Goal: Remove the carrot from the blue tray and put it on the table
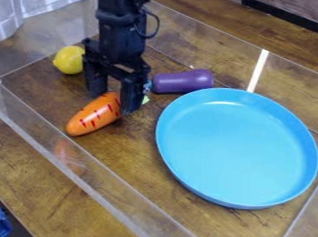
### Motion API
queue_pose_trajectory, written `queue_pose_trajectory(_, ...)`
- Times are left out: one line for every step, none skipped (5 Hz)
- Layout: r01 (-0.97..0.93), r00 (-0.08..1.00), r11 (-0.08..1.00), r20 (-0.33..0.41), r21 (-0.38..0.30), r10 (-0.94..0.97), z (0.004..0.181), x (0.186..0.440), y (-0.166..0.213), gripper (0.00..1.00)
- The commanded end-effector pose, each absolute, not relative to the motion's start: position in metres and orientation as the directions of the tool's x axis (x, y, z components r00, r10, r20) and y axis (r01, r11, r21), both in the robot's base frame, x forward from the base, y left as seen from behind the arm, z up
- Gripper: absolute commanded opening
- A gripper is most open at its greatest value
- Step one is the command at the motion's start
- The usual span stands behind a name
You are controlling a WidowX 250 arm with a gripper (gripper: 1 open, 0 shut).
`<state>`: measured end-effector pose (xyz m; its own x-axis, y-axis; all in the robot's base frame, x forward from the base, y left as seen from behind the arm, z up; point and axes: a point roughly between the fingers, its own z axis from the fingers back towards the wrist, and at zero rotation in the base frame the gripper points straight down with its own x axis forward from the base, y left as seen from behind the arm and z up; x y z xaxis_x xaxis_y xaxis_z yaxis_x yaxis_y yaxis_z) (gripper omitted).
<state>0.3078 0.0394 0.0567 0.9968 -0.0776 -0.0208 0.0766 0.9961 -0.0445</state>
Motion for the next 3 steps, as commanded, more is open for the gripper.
queue_pose_trajectory(0.059, 0.991, 0.998, 0.119, -0.032, -0.055, 0.1, 0.323, 0.052, 1.0)
queue_pose_trajectory(0.06, 0.985, 0.997, 0.162, -0.039, -0.053, 0.118, 0.33, 0.06, 1.0)
queue_pose_trajectory(0.075, 0.979, 0.996, 0.19, -0.038, -0.067, 0.126, 0.337, 0.067, 1.0)
